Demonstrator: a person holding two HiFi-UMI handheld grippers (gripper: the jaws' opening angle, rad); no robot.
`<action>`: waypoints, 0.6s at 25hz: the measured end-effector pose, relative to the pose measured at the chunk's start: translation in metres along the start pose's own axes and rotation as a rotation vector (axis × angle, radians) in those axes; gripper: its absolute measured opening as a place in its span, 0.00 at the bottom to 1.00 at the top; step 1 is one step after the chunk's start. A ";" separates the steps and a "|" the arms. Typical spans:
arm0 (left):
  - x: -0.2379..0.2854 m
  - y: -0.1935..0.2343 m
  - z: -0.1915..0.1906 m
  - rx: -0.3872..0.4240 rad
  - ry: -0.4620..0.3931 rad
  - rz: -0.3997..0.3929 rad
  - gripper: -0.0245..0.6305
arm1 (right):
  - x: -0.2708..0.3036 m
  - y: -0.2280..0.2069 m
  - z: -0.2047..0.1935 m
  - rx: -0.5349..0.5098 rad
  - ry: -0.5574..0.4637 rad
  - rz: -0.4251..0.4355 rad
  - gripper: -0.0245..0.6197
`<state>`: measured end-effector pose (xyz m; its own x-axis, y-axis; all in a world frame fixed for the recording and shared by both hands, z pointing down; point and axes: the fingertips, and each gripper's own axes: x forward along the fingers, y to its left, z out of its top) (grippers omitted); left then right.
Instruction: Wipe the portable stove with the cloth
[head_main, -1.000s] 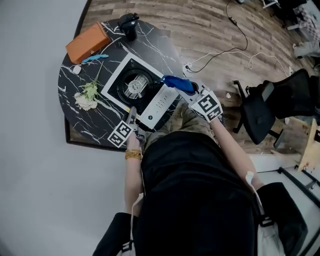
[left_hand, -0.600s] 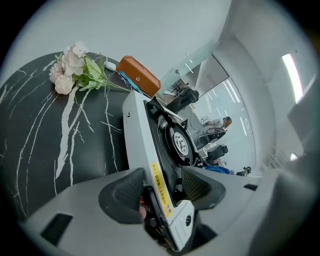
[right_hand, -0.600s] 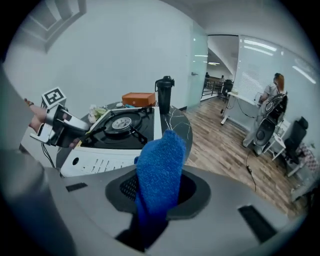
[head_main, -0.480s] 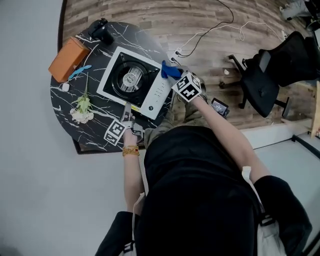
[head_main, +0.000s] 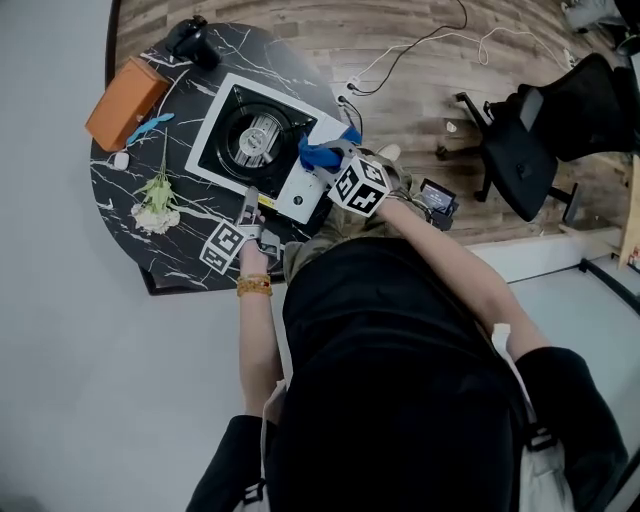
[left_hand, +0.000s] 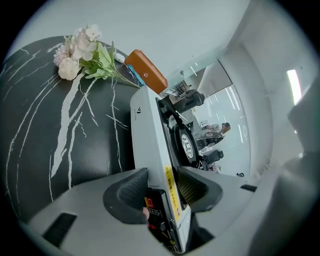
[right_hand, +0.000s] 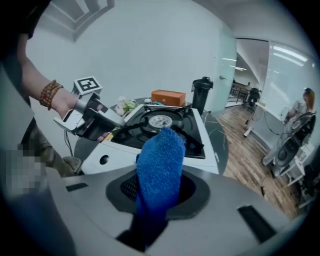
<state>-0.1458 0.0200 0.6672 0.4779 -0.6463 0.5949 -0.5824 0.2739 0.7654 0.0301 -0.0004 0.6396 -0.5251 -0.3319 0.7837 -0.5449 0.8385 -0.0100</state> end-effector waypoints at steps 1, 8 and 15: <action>0.000 0.000 0.000 -0.002 0.002 0.000 0.32 | 0.003 0.015 0.004 -0.023 -0.002 0.044 0.15; 0.001 0.000 0.000 -0.022 -0.005 0.000 0.32 | 0.020 0.110 0.030 -0.176 -0.031 0.395 0.15; 0.000 0.001 0.000 -0.039 0.005 -0.011 0.33 | -0.006 0.138 0.045 -0.079 -0.134 0.686 0.16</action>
<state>-0.1463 0.0204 0.6680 0.4877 -0.6458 0.5875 -0.5512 0.2940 0.7808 -0.0710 0.0976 0.6057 -0.8120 0.2373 0.5332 -0.0149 0.9049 -0.4254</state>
